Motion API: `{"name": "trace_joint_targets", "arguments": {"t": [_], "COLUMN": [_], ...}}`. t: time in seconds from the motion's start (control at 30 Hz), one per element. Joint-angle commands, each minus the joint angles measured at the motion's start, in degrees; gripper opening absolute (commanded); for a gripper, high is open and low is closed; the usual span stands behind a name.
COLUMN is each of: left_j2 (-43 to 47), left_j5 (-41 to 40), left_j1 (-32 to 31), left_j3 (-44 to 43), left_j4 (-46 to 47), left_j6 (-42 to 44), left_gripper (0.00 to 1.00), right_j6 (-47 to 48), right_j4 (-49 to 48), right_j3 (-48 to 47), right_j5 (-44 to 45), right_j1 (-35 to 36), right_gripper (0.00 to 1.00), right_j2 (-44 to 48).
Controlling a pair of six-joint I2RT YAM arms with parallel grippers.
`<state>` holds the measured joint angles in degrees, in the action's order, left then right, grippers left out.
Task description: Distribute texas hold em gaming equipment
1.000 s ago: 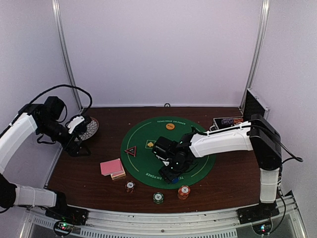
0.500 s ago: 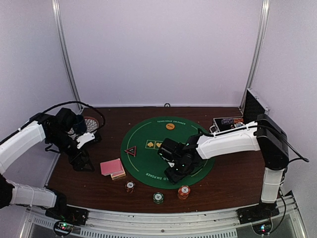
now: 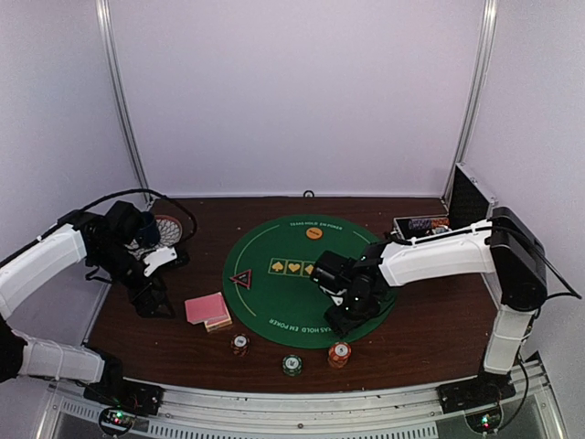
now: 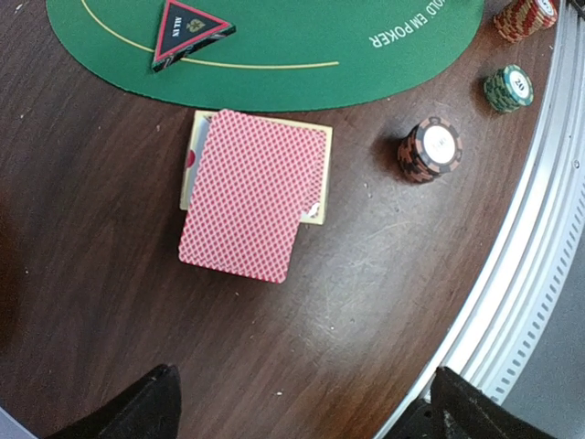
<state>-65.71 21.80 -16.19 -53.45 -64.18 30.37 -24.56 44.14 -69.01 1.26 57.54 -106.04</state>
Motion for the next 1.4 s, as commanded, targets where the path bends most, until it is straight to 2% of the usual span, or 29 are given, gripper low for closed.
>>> {"name": "trace_joint_targets", "arguments": {"t": [0.0, 0.17, 0.37, 0.7, 0.9, 1.37], "left_j2": [-0.7, -0.7, -3.0, -4.3, -8.5, -12.7], "left_j5": [2.1, 4.7, 5.0, -0.8, -3.9, -2.4], "left_j1": [-0.3, -0.4, -0.6, -6.1, -6.9, -7.1], "left_j3": [0.2, 0.8, -0.6, 3.3, 2.0, 2.7], "left_j4": [2.5, 4.3, 4.6, 9.5, 13.4, 16.3], "left_j6": [0.2, -1.1, -0.7, 0.2, 1.7, 5.2], "left_gripper": [0.98, 0.98, 0.98, 0.98, 0.98, 0.98], "right_j6": [-0.8, -1.5, -3.7, -8.1, -9.4, -10.2], "right_j4": [3.0, 3.6, 1.7, -4.4, -6.3, -6.6], "right_j3": [-3.3, -9.8, -13.7, -9.3, -7.3, -5.9], "right_j5": [-0.1, -0.2, -1.1, -4.3, -5.0, -6.8], "right_j1": [-0.1, -0.4, -1.8, -4.3, -4.3, -4.3], "right_gripper": [0.73, 0.89, 0.99, 1.00, 1.00, 1.00], "right_j2": [3.7, 5.3, 6.0, 8.5, 9.7, 10.9]}}
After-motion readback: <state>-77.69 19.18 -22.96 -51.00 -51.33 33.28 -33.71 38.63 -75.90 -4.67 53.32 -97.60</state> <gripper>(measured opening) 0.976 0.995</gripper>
